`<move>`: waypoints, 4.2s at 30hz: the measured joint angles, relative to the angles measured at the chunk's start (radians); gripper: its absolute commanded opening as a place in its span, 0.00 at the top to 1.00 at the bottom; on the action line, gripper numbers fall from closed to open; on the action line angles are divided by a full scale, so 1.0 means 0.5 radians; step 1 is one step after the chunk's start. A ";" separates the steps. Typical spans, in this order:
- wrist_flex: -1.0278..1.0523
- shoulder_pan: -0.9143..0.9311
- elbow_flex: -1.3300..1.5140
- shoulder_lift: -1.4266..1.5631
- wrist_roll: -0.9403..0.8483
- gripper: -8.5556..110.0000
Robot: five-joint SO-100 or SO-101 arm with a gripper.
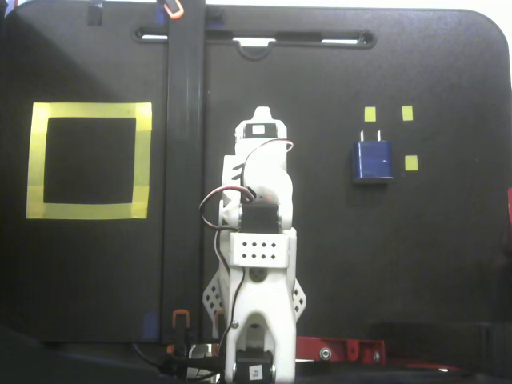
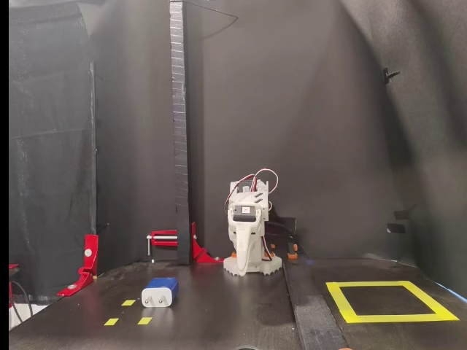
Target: Grasp the block and place it in the designated area.
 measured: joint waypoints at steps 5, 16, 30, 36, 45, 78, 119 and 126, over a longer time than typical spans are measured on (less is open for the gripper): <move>0.000 0.000 0.000 0.000 0.000 0.93; 0.000 0.000 0.000 0.000 0.000 0.93; 0.000 0.000 0.000 0.000 0.000 0.93; 0.000 0.000 0.000 0.000 0.000 0.93; 0.000 0.000 0.000 0.000 0.000 0.93; 0.000 0.000 0.000 0.000 0.000 0.93; -0.236 -0.049 0.000 0.000 -0.003 0.93; -0.951 -0.052 0.000 0.000 -0.003 0.93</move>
